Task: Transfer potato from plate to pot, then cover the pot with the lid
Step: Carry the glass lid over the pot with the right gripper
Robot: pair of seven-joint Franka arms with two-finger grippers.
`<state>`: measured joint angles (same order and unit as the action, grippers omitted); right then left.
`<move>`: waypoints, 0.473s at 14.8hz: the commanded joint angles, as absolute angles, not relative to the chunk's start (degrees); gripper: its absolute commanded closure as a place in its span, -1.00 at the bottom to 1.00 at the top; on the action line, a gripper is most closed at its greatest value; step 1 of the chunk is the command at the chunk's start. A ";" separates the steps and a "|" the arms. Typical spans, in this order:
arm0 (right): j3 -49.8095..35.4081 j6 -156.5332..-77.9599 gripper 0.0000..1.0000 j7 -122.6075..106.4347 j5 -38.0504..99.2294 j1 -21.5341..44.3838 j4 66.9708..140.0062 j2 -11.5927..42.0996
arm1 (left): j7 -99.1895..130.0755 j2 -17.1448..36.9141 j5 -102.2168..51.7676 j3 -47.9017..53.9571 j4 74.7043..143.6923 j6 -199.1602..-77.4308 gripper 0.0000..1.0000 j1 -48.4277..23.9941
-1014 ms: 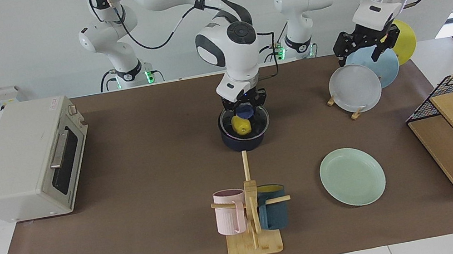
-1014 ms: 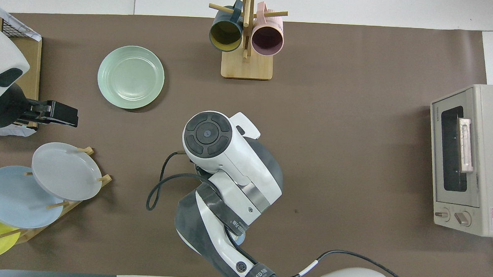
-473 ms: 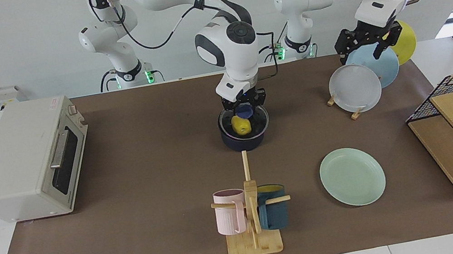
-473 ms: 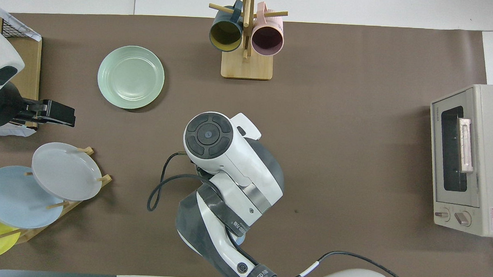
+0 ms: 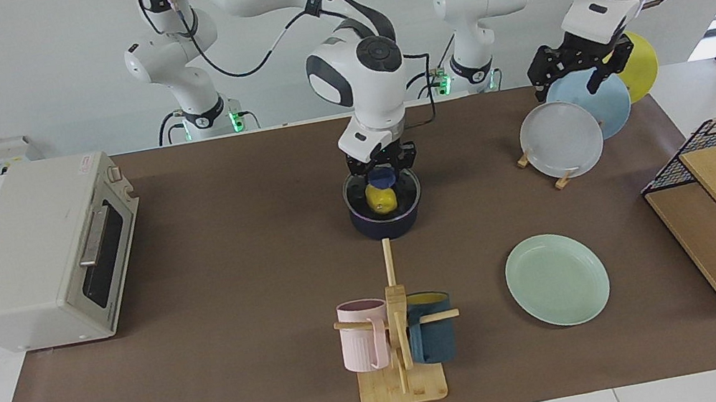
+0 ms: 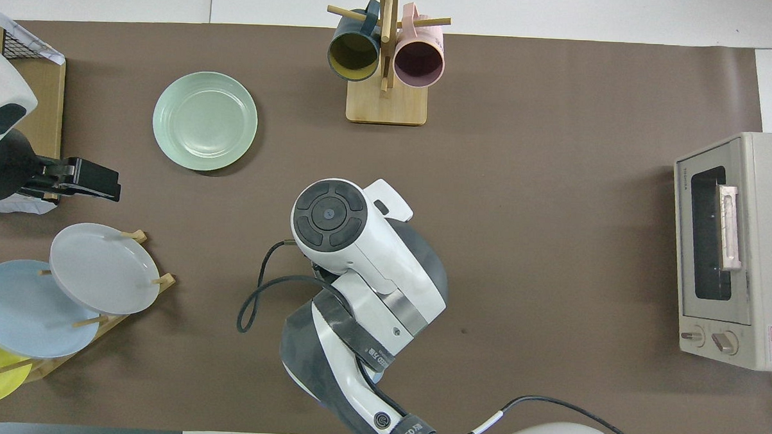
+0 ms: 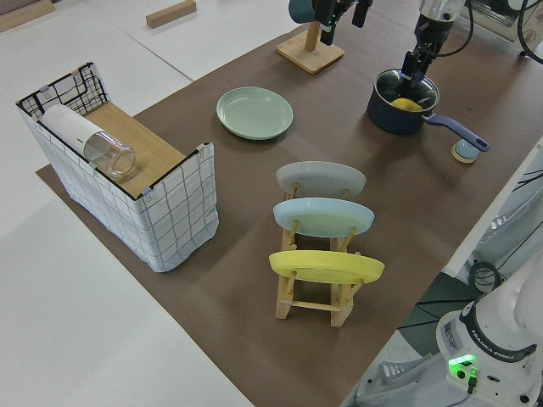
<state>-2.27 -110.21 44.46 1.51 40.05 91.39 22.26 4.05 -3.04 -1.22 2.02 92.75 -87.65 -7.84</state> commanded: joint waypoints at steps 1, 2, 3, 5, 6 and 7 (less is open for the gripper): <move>-2.46 -111.44 1.00 45.26 0.35 39.73 93.69 21.18 | 4.48 -3.16 -1.93 1.76 92.72 -86.48 -1.00 -7.91; -2.46 -111.53 1.00 45.52 0.35 39.73 93.69 21.18 | 4.48 -3.08 -1.93 1.84 92.64 -86.57 -1.00 -7.91; -2.46 -111.53 1.00 45.70 0.44 39.73 93.69 21.18 | 4.48 -3.08 -1.93 1.85 92.64 -86.66 -1.00 -8.00; -2.46 -111.97 0.56 45.88 0.44 39.73 93.87 21.18 | 4.05 -3.08 -1.93 1.85 92.64 -86.66 -1.00 -8.17; -2.46 -113.10 -0.84 45.79 0.44 39.73 94.39 21.09 | 4.57 -3.16 -1.93 1.85 92.64 -86.92 -1.00 -8.26; -2.37 -113.72 -1.00 45.70 0.44 39.73 94.66 21.01 | 4.48 -3.25 -1.93 1.93 92.72 -86.84 -1.00 -8.00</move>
